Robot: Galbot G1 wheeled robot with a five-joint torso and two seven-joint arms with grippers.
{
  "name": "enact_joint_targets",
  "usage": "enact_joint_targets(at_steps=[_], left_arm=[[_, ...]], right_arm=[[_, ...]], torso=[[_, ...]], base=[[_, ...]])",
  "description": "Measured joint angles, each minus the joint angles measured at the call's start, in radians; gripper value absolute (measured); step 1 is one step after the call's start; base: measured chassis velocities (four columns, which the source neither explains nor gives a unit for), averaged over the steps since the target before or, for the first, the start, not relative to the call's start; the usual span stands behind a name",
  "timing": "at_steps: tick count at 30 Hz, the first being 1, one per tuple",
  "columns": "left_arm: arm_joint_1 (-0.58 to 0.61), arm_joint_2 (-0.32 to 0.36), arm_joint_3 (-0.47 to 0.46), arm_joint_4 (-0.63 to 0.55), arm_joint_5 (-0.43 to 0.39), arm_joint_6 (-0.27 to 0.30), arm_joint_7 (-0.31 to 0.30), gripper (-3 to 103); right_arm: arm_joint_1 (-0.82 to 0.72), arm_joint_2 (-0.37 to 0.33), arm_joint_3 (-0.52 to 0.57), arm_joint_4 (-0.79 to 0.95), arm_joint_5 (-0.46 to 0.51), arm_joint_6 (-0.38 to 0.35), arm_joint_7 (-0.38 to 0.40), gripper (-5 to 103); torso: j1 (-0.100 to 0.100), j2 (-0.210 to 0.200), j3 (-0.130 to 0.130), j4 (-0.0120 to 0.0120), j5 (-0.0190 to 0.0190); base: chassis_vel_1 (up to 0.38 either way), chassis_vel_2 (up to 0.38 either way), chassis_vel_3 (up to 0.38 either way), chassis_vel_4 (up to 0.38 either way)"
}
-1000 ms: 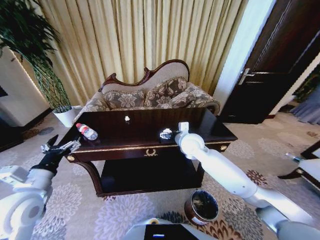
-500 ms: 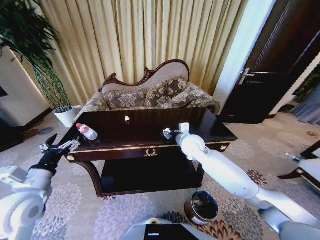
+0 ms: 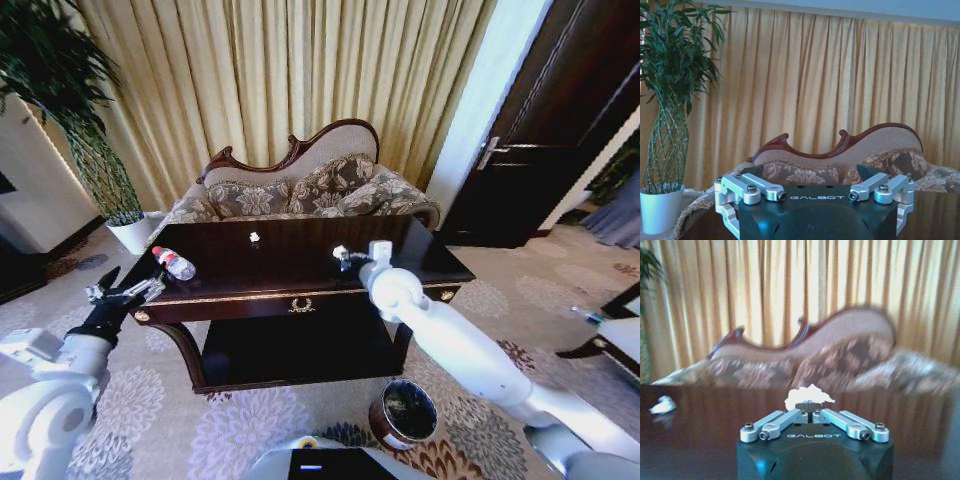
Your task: Move to the front of the table and place the trash on the table into the trash bin.
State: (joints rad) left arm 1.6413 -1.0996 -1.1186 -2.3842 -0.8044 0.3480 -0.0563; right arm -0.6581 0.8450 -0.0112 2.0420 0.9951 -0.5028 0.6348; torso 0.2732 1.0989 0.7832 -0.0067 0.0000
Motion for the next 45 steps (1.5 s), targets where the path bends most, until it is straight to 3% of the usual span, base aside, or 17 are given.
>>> enact_joint_targets(at_steps=[2,3,6,12,20,33,45], left_arm=[[0.0,0.001,0.0,0.004,-0.001,0.0,0.0,100],[-0.001,0.002,0.0,0.007,-0.001,0.0,0.001,100],[-0.004,0.002,0.0,0.012,-0.002,-0.002,0.004,100],[-0.013,0.002,0.004,0.02,-0.003,-0.004,0.007,100],[-0.021,0.02,0.004,0.022,-0.014,-0.005,0.008,100],[-0.027,0.028,0.002,0.03,-0.022,-0.004,0.01,100],[-0.031,0.024,0.01,0.032,-0.018,-0.003,0.011,100]], right_arm=[[-0.058,-0.031,0.054,0.016,-0.103,0.032,-0.053,0],[-0.124,-0.056,0.097,0.031,-0.207,0.085,-0.084,0],[-0.213,-0.069,0.15,0.059,-0.274,0.146,-0.08,0],[-0.318,-0.049,0.232,0.126,-0.289,0.162,-0.012,0],[-0.407,-0.056,0.315,0.189,-0.298,0.135,-0.023,0],[-0.448,-0.051,0.323,0.234,-0.304,0.113,-0.017,0],[-0.466,-0.04,0.315,0.222,-0.339,0.125,-0.013,0]], torso=[[0.0,0.0,0.0,-0.0009,0.0002],[0.0,0.0,0.0,-0.0009,0.0002],[0.0,0.0,0.0,-0.0005,0.0004],[0.0,0.0,0.0,-0.0002,0.0001],[0.0,0.0,0.0,-0.0004,0.0001],[0.0,0.0,0.0,-0.0003,0.0],[0.0,0.0,0.0,-0.0003,-0.0001]], base=[[0.0,0.0,0.0,0.0],[0.0,0.0,0.0,0.0],[0.0,0.0,0.0,0.0],[0.0,0.0,0.0,0.0],[0.0,0.0,0.0,0.0],[0.047,-0.037,-0.041,0.044],[0.22,-0.229,-0.205,0.217]])
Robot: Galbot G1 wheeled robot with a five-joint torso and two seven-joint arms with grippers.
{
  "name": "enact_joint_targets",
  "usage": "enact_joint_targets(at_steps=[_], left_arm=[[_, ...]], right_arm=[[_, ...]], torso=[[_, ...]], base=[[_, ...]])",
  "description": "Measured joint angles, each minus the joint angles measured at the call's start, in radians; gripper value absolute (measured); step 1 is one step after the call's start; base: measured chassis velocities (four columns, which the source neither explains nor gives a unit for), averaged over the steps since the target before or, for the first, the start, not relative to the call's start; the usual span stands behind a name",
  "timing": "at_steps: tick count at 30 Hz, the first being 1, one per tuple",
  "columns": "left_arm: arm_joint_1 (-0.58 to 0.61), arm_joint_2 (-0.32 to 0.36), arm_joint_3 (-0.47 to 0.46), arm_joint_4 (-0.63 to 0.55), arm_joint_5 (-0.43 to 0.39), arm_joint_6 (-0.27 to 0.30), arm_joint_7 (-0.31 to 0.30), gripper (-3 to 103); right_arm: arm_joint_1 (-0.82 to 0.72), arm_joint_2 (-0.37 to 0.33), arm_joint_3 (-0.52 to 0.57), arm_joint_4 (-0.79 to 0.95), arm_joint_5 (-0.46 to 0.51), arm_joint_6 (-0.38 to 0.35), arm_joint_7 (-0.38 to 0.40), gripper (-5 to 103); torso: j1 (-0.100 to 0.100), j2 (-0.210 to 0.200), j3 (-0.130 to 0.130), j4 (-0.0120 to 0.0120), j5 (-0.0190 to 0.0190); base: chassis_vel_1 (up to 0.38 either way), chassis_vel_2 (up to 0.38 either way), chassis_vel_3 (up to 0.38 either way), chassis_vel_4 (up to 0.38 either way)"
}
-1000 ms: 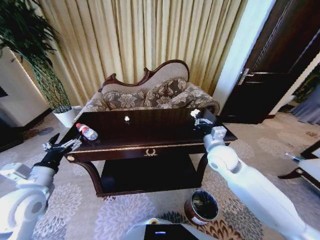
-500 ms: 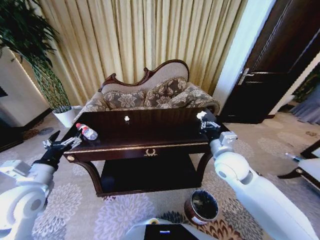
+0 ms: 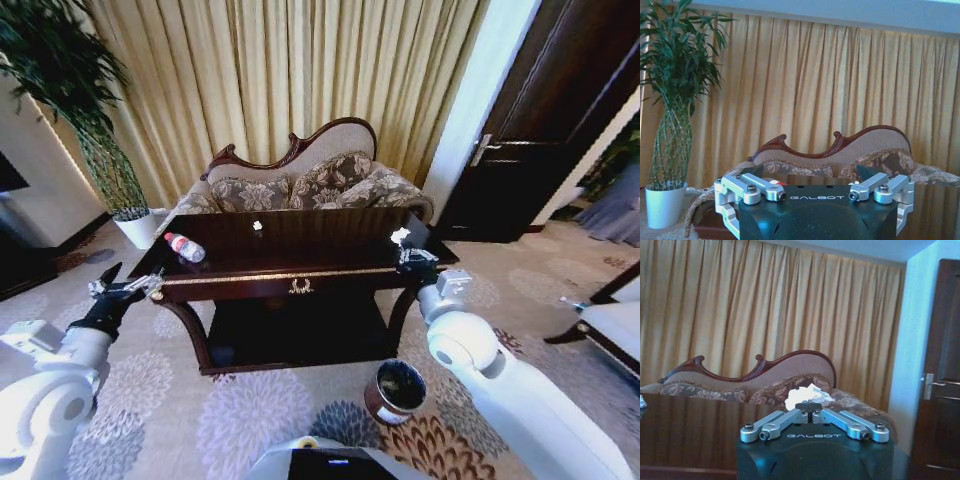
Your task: Move to the front of the table and place the trash on the table into the trash bin.
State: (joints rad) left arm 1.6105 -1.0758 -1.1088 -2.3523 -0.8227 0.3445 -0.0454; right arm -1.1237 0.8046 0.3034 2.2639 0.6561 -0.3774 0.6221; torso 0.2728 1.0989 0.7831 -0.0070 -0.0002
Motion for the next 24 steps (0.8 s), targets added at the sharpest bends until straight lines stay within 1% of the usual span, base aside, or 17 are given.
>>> enact_joint_targets(at_steps=[4,7,9,11,13,14,15,16,17,19,21,22,23,24], left_arm=[[0.001,-0.002,-0.001,0.0,0.001,0.0,0.0,100],[0.003,-0.007,-0.001,-0.001,0.003,-0.001,0.002,100],[0.003,-0.008,-0.001,-0.002,0.003,-0.001,0.002,100],[0.005,-0.012,-0.003,-0.003,0.003,-0.002,0.003,100],[0.006,-0.012,-0.004,-0.003,0.003,-0.003,0.003,100],[0.007,-0.013,-0.009,-0.003,0.003,-0.006,0.003,100],[0.008,-0.013,-0.013,-0.003,0.003,-0.009,0.004,100],[0.008,-0.013,-0.013,-0.003,0.003,-0.009,0.004,100],[0.009,-0.013,-0.016,-0.003,0.002,-0.01,0.004,100],[0.014,-0.013,-0.026,-0.001,-0.001,-0.012,0.008,100],[0.014,-0.013,-0.026,-0.001,-0.001,-0.012,0.008,100],[0.018,-0.012,-0.034,-0.001,-0.006,-0.014,0.014,100],[0.019,-0.012,-0.036,-0.002,-0.008,-0.014,0.014,100],[0.019,-0.012,-0.036,-0.002,-0.008,-0.014,0.014,100]], right_arm=[[-0.007,0.012,-0.012,-0.042,-0.022,0.021,-0.013,0],[-0.031,0.031,-0.018,-0.083,-0.039,0.033,-0.055,0],[-0.038,0.039,-0.019,-0.097,-0.04,0.031,-0.061,0],[-0.074,0.07,-0.018,-0.145,-0.04,-0.013,-0.076,0],[-0.084,0.076,-0.017,-0.154,-0.039,-0.025,-0.079,0],[-0.116,0.097,-0.014,-0.186,-0.04,-0.055,-0.092,0],[-0.14,0.116,-0.013,-0.215,-0.05,-0.065,-0.102,0],[-0.14,0.116,-0.013,-0.215,-0.05,-0.065,-0.102,0],[-0.153,0.131,-0.012,-0.238,-0.058,-0.069,-0.107,0],[-0.167,0.179,-0.012,-0.323,-0.07,-0.083,-0.109,0],[-0.167,0.179,-0.012,-0.323,-0.07,-0.083,-0.109,0],[-0.153,0.218,-0.016,-0.436,-0.106,-0.089,-0.112,0],[-0.136,0.233,-0.019,-0.498,-0.133,-0.086,-0.117,0],[-0.136,0.233,-0.019,-0.498,-0.133,-0.086,-0.117,0]], torso=[[0.0,0.0,0.0,0.0,0.0003],[-0.001,0.001,0.0,0.0,0.0001],[-0.001,0.001,0.0,0.0001,0.0],[0.0,0.0,0.0,0.0001,0.0002],[0.0,0.0,0.0,0.0001,0.0003],[0.001,-0.001,0.001,-0.0001,0.0003],[0.001,-0.001,0.001,-0.0001,0.0003],[0.001,-0.001,0.001,-0.0001,0.0003],[0.001,-0.001,0.001,-0.0002,0.0],[0.001,-0.001,0.0,-0.0003,0.0003],[0.001,-0.001,0.0,-0.0003,0.0003],[0.0,0.0,0.0,-0.0001,0.0001],[0.0,0.0,0.0,0.0001,0.0001],[0.0,0.0,0.0,0.0001,0.0001]], base=[[0.217,-0.206,-0.192,0.201],[0.092,-0.103,-0.092,0.09],[0.024,-0.041,-0.013,0.023],[0.0,0.0,0.0,0.0],[0.0,0.0,0.0,0.0],[-0.024,0.033,0.062,-0.015],[-0.036,0.036,0.062,-0.037],[-0.036,0.036,0.062,-0.037],[-0.036,0.029,0.053,-0.037],[0.0,0.0,0.0,0.0],[0.0,0.0,0.0,0.0],[0.0,0.0,0.0,0.0],[0.0,0.0,0.0,0.0],[0.0,0.0,0.0,0.0]])
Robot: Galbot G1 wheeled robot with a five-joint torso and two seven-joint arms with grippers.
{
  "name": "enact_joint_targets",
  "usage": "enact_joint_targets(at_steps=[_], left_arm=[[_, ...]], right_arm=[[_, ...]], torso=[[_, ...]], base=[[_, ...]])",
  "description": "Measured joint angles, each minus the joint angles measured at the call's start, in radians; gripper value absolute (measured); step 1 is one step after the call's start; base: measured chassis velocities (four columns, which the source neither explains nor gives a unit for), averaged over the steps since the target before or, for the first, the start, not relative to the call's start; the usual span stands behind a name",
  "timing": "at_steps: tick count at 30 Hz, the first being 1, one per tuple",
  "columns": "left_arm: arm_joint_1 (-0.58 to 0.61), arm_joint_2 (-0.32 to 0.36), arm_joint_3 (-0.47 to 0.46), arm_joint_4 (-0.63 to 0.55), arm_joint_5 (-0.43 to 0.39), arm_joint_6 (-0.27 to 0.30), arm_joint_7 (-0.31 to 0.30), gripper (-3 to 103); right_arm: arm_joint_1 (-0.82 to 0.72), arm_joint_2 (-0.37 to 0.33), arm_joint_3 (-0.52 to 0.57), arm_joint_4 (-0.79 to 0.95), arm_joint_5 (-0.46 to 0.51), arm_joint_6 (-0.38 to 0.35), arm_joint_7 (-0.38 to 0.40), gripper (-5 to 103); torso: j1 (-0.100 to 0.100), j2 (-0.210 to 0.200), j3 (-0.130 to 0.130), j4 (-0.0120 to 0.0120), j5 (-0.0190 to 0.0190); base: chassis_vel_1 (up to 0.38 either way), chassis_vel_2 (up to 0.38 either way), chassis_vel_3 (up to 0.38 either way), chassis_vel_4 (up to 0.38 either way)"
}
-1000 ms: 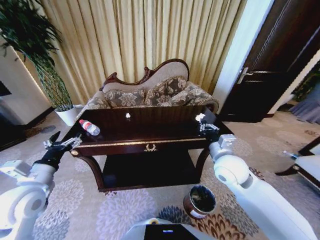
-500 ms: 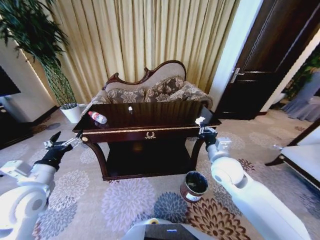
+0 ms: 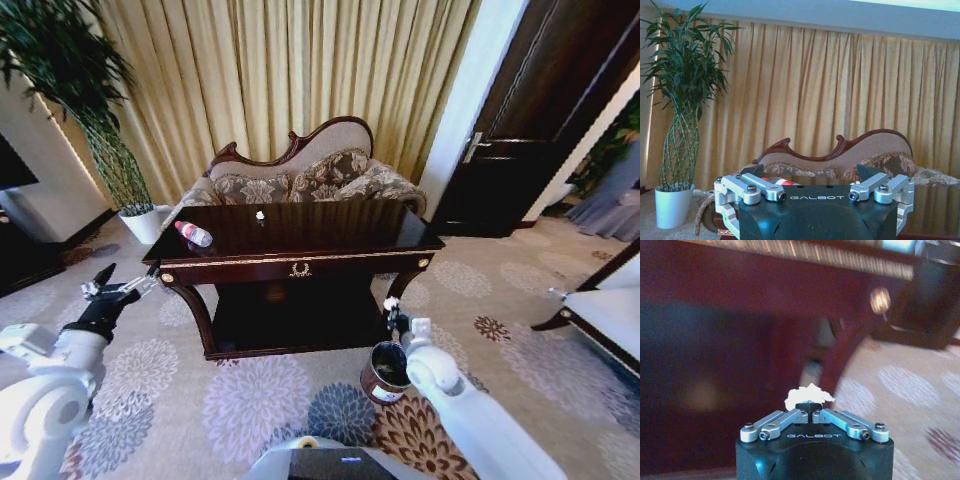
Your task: Move to the front of the table and place the trash on the table into the trash bin.
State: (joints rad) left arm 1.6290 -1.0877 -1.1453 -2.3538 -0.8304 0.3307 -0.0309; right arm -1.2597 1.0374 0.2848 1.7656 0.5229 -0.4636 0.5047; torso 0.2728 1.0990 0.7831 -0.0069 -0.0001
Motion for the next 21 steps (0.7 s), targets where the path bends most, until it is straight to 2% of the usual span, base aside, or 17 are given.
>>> enact_joint_targets(at_steps=[2,7,10,11,13,17,18,21], left_arm=[[0.004,0.0,-0.009,-0.003,-0.006,0.0,0.001,100],[0.013,-0.008,-0.014,-0.005,-0.008,-0.006,0.004,100],[0.015,-0.011,-0.017,-0.005,-0.008,-0.007,0.005,100],[0.015,-0.011,-0.021,-0.005,-0.011,-0.008,0.006,100],[0.015,-0.011,-0.023,-0.004,-0.012,-0.008,0.007,100],[0.014,-0.014,-0.022,0.003,-0.011,-0.014,0.013,100],[0.014,-0.014,-0.022,0.003,-0.011,-0.014,0.013,100],[0.014,-0.02,-0.01,0.003,-0.003,-0.023,0.017,100]], right_arm=[[0.056,0.039,-0.002,-0.161,-0.08,0.024,-0.011,0],[0.127,0.088,-0.003,-0.35,-0.179,0.061,-0.017,0],[0.134,0.102,-0.005,-0.386,-0.21,0.062,-0.017,-3],[0.129,0.105,-0.006,-0.389,-0.223,0.062,-0.017,1],[0.126,0.105,-0.006,-0.39,-0.227,0.062,-0.017,1],[0.115,0.102,-0.003,-0.391,-0.24,0.07,-0.013,22],[0.115,0.102,-0.003,-0.391,-0.24,0.07,-0.013,22],[0.109,0.093,0.0,-0.373,-0.24,0.075,-0.01,38]], torso=[[0.0,0.0,0.0,-0.0001,0.0001],[0.001,0.0,0.0,0.0002,0.0003],[0.001,0.0,0.0,0.0,0.0001],[0.0,0.0,0.0,-0.0001,0.0002],[0.0,0.0,0.0,-0.0001,0.0001],[0.0,0.0,0.0,-0.0002,0.0001],[0.0,0.0,0.0,-0.0002,0.0001],[0.0,0.0,0.0,-0.0002,0.0001]], base=[[0.0,0.0,0.0,0.0],[0.0,0.0,0.0,0.0],[0.0,0.0,0.0,0.0],[0.0,0.0,0.0,0.0],[0.0,0.0,0.0,0.0],[0.0,0.0,0.0,0.0],[0.0,0.0,0.0,0.0],[0.0,0.0,0.0,0.0]])
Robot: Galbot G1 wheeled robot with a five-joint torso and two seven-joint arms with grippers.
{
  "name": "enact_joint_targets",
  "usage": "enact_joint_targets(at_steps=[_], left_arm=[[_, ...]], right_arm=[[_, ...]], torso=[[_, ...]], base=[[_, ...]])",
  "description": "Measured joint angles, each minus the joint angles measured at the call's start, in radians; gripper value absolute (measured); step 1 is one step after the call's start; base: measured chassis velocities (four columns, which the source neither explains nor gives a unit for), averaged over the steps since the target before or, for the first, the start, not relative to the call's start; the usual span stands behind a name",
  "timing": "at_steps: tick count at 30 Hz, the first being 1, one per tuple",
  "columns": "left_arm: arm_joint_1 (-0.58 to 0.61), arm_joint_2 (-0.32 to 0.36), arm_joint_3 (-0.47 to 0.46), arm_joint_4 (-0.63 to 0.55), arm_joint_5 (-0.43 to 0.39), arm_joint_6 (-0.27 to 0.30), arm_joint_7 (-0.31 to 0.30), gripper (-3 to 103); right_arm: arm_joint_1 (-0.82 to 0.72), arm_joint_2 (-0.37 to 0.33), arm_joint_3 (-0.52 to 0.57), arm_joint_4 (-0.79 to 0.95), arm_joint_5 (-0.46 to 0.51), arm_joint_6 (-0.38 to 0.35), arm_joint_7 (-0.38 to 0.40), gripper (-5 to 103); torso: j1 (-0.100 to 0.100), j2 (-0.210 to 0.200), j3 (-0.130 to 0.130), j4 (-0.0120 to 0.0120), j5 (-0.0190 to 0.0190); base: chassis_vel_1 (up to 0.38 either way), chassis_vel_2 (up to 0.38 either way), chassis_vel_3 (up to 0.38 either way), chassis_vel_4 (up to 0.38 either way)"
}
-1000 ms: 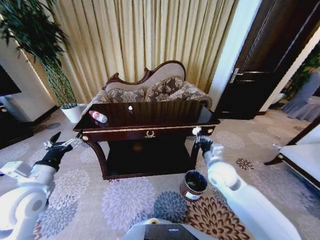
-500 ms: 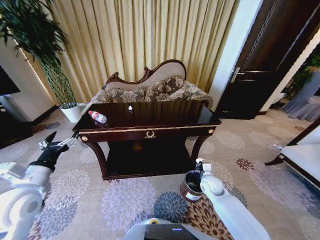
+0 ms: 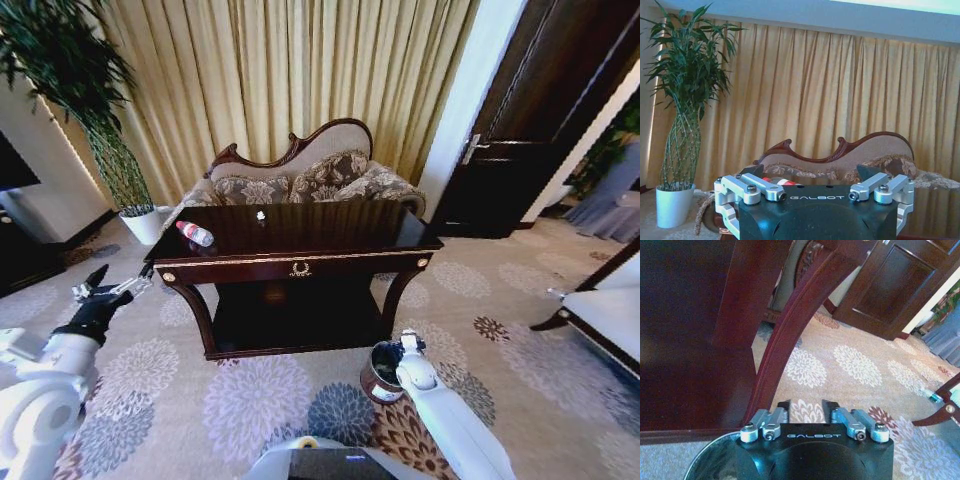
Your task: Move to the front of the table and place the trash on the table into the trash bin.
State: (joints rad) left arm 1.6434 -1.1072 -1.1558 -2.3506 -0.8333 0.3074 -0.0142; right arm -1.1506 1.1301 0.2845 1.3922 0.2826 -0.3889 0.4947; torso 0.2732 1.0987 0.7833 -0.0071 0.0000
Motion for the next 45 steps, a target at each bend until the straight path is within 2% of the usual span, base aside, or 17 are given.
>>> enact_joint_targets(at_steps=[1,3,6,8,9,11,12,15,16,18,21,24,27,31,45], left_arm=[[0.0,0.0,0.0,0.0,0.0,0.0,0.0,100],[-0.002,0.003,0.0,0.0,0.0,-0.001,0.0,100],[-0.004,0.007,-0.002,0.0,-0.001,-0.001,0.0,100],[-0.004,0.01,-0.009,0.0,-0.006,-0.001,0.0,100],[-0.004,0.01,-0.009,0.0,-0.006,-0.001,0.0,100],[-0.001,0.011,-0.014,-0.002,-0.01,-0.002,0.0,100],[-0.001,0.011,-0.014,-0.002,-0.01,-0.002,0.0,100],[0.002,0.003,-0.016,-0.005,-0.01,-0.002,-0.002,100],[0.002,0.003,-0.016,-0.005,-0.01,-0.002,-0.002,100],[0.007,-0.004,-0.009,-0.01,-0.009,-0.002,-0.006,100],[0.01,-0.007,-0.007,-0.016,-0.009,-0.002,-0.01,100],[0.012,-0.007,-0.006,-0.026,-0.011,-0.002,-0.016,100],[0.013,-0.003,-0.004,-0.028,-0.011,0.001,-0.018,100],[0.006,0.004,0.007,-0.03,-0.011,0.002,-0.025,100],[0.001,0.009,0.007,-0.036,-0.012,0.013,-0.025,100]], right_arm=[[0.0,0.0,0.0,0.0,0.0,0.0,0.0,38],[-0.004,-0.003,0.0,0.015,0.001,0.001,0.003,50],[-0.007,-0.003,0.0,0.027,0.002,0.009,0.006,55],[-0.014,-0.006,0.0,0.066,0.01,0.05,0.007,66],[-0.014,-0.006,0.0,0.066,0.01,0.05,0.007,66],[-0.033,-0.026,-0.001,0.18,0.035,0.108,-0.004,77],[-0.033,-0.026,-0.001,0.18,0.035,0.108,-0.004,77],[-0.067,-0.056,-0.008,0.395,0.087,0.133,-0.016,93],[-0.067,-0.056,-0.008,0.395,0.087,0.133,-0.016,93],[-0.081,-0.071,-0.019,0.545,0.147,0.146,-0.015,99],[-0.089,-0.09,-0.029,0.615,0.175,0.163,-0.015,100],[-0.099,-0.141,-0.026,0.765,0.246,0.171,-0.015,100],[-0.103,-0.17,-0.015,0.813,0.251,0.164,-0.011,100],[-0.124,-0.207,0.003,0.833,0.203,0.159,-0.02,100],[-0.124,-0.201,-0.014,0.828,0.181,0.16,-0.02,100]], torso=[[0.0,0.0,0.0,0.0,0.0],[0.0,0.0,0.0,0.0001,0.0],[0.0,0.0,0.0,0.0001,0.0],[0.0,0.0,0.0,0.0,0.0],[0.0,0.0,0.0,0.0,0.0],[0.0,0.0,0.0,0.0002,0.0001],[0.0,0.0,0.0,0.0002,0.0001],[0.0,0.0,0.0,0.0001,0.0],[0.0,0.0,0.0,0.0001,0.0],[0.0,0.0,0.0,0.0003,-0.0004],[0.0,0.0,0.0,0.0004,-0.0002],[0.0,0.0,0.0,0.0,0.0001],[0.0,0.0,0.0,0.0003,0.0],[0.0,0.0,0.0,-0.0001,-0.0001],[0.0,0.0,0.0,0.0002,0.0]], base=[[0.0,0.0,0.0,0.0],[0.0,0.0,0.0,0.0],[0.0,0.0,0.0,0.0],[0.0,0.0,0.0,0.0],[0.0,0.0,0.0,0.0],[0.0,0.0,0.0,0.0],[0.0,0.0,0.0,0.0],[0.0,0.0,0.0,0.0],[0.0,0.0,0.0,0.0],[0.0,0.0,0.0,0.0],[0.0,0.0,0.0,0.0],[0.0,0.0,0.0,0.0],[0.0,0.0,0.0,0.0],[0.0,0.0,0.0,0.0],[-0.014,0.015,0.011,-0.012]])
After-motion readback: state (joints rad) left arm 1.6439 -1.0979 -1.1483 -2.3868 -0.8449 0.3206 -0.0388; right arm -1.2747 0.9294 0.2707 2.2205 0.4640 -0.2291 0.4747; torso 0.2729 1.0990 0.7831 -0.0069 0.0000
